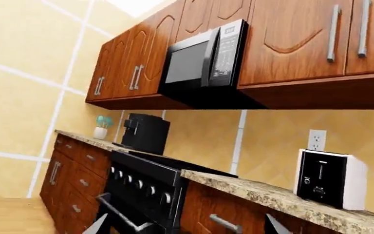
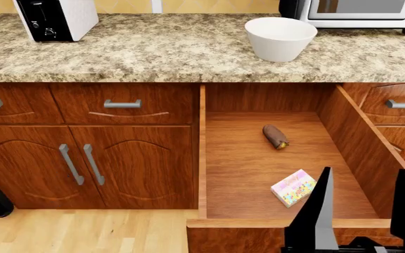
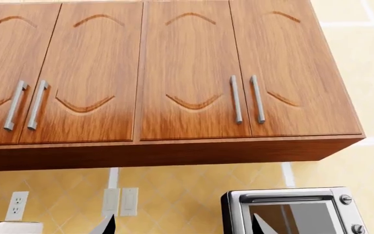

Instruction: Place the bar in the bowl and close the drawer.

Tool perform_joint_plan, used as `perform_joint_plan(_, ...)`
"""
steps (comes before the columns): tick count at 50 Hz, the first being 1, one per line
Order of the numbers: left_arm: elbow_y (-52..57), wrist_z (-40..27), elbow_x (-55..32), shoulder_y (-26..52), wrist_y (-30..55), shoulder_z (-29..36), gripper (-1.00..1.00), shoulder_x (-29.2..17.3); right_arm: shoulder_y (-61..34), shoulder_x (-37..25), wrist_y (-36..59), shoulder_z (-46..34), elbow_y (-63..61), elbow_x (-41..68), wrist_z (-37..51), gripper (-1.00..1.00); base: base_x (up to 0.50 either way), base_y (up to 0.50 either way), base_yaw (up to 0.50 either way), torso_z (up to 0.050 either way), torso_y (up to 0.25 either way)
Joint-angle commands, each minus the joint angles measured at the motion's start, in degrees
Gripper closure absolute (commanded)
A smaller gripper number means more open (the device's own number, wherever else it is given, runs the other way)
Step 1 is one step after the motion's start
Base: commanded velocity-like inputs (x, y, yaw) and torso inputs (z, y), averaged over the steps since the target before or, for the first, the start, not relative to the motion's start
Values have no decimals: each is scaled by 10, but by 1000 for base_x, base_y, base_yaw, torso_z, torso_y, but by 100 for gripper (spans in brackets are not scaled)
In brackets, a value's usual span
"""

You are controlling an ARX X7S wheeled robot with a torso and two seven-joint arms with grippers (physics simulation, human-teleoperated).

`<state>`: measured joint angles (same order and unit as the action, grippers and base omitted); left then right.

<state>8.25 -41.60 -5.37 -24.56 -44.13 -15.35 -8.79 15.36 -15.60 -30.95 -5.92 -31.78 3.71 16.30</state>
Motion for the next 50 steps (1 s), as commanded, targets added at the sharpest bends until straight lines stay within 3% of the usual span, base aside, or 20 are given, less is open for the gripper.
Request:
perform_joint_plan(1,-201,-34,-124,-42,-94,-78,-100,23,-5,-6,-3,0,5,5,1,-100,0,0,0,0,0)
perform_joint_plan(9,-296,-24,-174,-51,-128,-106,-100,38,-11,-10,29,5,-21,13,9,-100,0,0,0,0,0)
perform_joint_plan(13,-340,2,-195,-39,-140,-105,-100,35,-26,-10,120,20,-78,17,32,-100,0,0,0,0,0)
perform_joint_plan(21,-394,41,-207,-1,-136,-91,-100,30,-197,-62,599,83,-276,144,122,-100,0,0,0,0,0)
perform_joint_plan(24,-400,50,-208,4,-135,-90,-100,30,-288,-158,680,69,-282,306,246,-100,0,0,0,0,0)
perform_joint_plan(27,-404,60,-211,9,-137,-89,-100,30,-358,-170,754,85,-259,428,287,-100,0,0,0,0,0)
perform_joint_plan(37,-402,74,-214,14,-135,-93,-100,31,-547,-158,902,64,-158,631,363,-100,0,0,0,0,0)
perform_joint_plan(41,-399,78,-215,12,-135,-97,-100,32,-577,-144,932,58,-100,691,385,-100,0,0,0,0,0)
perform_joint_plan(45,-395,80,-215,11,-132,-99,-100,32,-591,-128,947,49,-34,718,395,-100,0,0,0,0,0)
perform_joint_plan(50,-394,91,-223,8,-134,-102,-100,33,-633,-127,954,17,49,672,371,-100,0,0,0,0,0)
